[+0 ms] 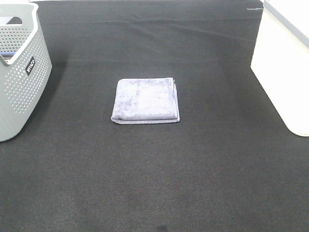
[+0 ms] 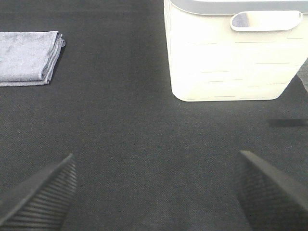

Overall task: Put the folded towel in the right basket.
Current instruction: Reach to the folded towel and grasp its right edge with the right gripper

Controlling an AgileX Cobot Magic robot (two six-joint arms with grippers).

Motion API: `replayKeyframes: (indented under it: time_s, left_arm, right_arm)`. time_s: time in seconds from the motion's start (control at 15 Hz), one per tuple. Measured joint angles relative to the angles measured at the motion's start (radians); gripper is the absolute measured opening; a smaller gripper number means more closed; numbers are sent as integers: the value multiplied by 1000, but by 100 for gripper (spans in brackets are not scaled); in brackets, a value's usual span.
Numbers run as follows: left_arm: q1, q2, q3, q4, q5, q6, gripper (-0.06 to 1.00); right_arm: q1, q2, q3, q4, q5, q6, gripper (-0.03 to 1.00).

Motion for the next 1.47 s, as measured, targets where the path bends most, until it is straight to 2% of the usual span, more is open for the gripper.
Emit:
replayKeyframes:
  time_s: [1.47]
  left_arm:
    - [0,0,0,0,0,0,97]
  right_arm:
    - [0,0,0,0,0,0,83]
